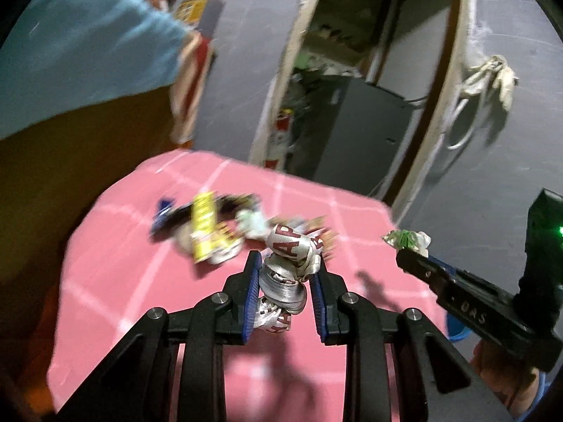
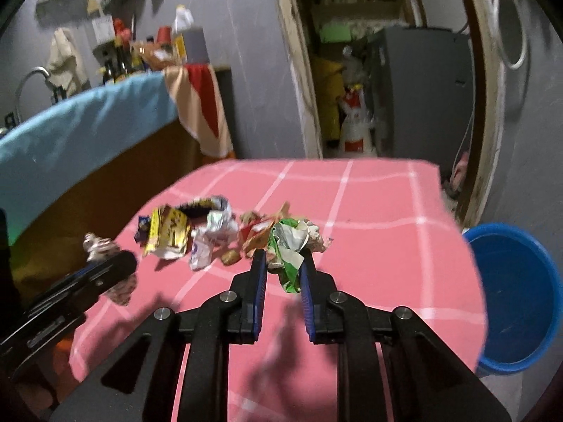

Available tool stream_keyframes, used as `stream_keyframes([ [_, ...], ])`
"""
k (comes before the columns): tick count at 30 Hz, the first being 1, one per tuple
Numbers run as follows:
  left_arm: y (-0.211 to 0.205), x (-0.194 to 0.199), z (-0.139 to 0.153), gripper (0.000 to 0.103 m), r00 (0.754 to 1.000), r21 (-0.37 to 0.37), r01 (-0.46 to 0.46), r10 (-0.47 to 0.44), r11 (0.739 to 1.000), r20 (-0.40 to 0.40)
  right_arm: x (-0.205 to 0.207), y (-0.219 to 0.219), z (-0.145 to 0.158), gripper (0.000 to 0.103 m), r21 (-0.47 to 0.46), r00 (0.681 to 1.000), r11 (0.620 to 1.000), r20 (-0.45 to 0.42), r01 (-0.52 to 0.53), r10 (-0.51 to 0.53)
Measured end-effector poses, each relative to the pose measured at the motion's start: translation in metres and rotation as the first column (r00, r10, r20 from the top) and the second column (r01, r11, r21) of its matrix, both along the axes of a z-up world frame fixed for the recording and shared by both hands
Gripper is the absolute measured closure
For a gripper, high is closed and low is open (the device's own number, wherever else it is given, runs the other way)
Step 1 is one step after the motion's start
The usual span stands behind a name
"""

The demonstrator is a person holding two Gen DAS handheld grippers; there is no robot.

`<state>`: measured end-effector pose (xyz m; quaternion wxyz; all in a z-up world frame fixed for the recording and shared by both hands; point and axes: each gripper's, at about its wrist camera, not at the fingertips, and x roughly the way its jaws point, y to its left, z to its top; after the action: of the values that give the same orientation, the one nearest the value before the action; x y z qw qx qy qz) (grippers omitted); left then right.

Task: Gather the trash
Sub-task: 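Carry both wrappers over the blue basin and open both grippers to drop them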

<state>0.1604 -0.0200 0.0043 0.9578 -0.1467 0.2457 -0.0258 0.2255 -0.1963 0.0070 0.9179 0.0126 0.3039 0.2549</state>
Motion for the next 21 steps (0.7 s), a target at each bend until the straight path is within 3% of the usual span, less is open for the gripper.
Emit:
stream_keyframes([
  [5,-0.034,0.012,0.025,0.080,0.989,0.007,0.087,-0.087,0.996,0.116,-0.019,-0.032,0.032,0.086,0.027,0.985,0.999,0.167,0.043,-0.047],
  [11,-0.084,0.023,0.049,0.080,0.947,0.037,0.198,-0.201,0.979,0.251,-0.041,-0.076,0.067,0.086,0.060,0.927,0.990,0.348,0.130,-0.143],
  [17,-0.130,0.044,0.062,0.080,0.896,0.053,0.302,-0.302,0.952,0.327,-0.053,-0.117,0.081,0.086,0.066,0.856,0.968,0.455,0.241,-0.244],
  [21,-0.160,0.055,0.063,0.080,0.868,0.064,0.355,-0.354,0.933,0.349,-0.053,-0.142,0.081,0.086,0.059,0.826,0.949,0.478,0.309,-0.298],
])
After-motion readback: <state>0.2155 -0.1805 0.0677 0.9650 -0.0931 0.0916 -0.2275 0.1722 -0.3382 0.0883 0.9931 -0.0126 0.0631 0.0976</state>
